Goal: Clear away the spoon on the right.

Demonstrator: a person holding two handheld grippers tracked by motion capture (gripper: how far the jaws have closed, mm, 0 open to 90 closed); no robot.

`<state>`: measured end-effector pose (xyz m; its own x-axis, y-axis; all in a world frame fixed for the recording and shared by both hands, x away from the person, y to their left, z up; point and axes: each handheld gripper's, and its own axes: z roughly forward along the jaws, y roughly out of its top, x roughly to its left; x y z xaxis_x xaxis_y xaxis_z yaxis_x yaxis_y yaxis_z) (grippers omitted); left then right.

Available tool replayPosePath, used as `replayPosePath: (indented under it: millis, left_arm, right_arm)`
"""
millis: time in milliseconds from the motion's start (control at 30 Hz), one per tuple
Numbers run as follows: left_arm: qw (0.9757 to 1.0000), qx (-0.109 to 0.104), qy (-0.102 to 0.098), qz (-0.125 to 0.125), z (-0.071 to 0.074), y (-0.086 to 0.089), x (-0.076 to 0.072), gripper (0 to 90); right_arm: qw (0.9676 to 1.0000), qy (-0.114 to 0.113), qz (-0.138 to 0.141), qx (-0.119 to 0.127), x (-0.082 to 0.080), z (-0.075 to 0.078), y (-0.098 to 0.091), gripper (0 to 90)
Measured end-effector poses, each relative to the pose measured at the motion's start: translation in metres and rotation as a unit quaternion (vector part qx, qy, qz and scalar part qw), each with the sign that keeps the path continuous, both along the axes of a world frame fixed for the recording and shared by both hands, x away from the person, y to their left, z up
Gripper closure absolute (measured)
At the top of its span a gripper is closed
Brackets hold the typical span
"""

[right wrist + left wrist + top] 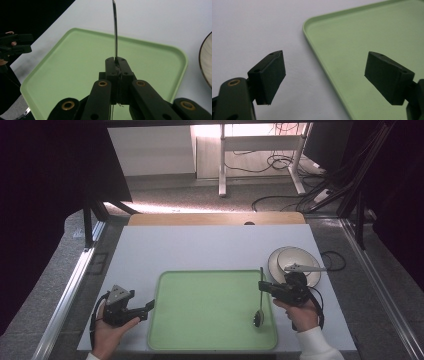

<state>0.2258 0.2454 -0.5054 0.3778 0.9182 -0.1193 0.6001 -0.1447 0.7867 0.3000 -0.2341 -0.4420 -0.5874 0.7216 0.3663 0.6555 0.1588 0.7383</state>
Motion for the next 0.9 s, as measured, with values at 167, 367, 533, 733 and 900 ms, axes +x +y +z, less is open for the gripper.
replayPosePath:
  millis: [167,367,533,733,900]
  left_arm:
    - [1.0000,0.000,0.001,0.002,0.000,0.000,0.000,16.7]
    - [1.0000,0.003,0.002,0.000,-0.001,0.000,0.000,16.7]
    - [1.0000,0.004,0.004,-0.002,-0.002,-0.001,0.001,16.7]
    - [1.0000,0.003,0.003,-0.002,-0.002,-0.001,0.001,16.7]
    - [1.0000,0.003,0.005,-0.003,-0.003,-0.001,0.002,16.7]
  right_arm:
    - [1.0000,0.004,0.002,-0.005,-0.002,-0.003,0.000,89.7]
    - [0.9994,0.023,-0.001,-0.025,0.000,-0.015,0.001,89.4]
    - [0.9988,0.039,-0.007,-0.030,0.004,-0.025,0.001,88.9]
    - [0.9976,0.058,-0.012,-0.037,0.008,-0.036,0.006,88.3]
    - [0.9951,0.083,-0.024,-0.047,0.013,-0.047,0.010,87.8]
